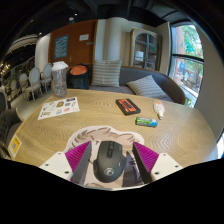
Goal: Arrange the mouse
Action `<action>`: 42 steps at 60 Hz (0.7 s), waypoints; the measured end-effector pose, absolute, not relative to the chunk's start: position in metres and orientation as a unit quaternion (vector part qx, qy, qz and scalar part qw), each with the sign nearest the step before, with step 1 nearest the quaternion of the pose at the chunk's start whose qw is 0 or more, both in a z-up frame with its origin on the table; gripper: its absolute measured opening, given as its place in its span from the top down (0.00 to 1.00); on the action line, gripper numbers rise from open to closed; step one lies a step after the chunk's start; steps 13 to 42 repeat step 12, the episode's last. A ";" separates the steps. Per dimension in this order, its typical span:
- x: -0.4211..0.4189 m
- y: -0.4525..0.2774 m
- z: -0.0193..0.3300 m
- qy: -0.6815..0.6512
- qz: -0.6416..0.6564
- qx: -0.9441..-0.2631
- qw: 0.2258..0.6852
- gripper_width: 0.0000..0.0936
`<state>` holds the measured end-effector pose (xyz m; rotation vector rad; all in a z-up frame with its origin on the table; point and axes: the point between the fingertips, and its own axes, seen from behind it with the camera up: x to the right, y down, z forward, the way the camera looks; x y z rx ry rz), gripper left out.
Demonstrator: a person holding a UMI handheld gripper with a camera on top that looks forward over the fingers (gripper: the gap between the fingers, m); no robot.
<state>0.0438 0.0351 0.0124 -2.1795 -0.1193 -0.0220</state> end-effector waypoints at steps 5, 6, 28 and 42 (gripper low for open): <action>0.051 0.013 0.033 -0.056 -0.001 -0.875 0.480 0.09; 0.052 0.007 0.036 -0.057 0.003 -0.874 0.483 0.09; 0.054 -0.034 0.056 -0.068 0.033 -0.867 0.493 0.09; 0.054 -0.034 0.056 -0.068 0.033 -0.867 0.493 0.09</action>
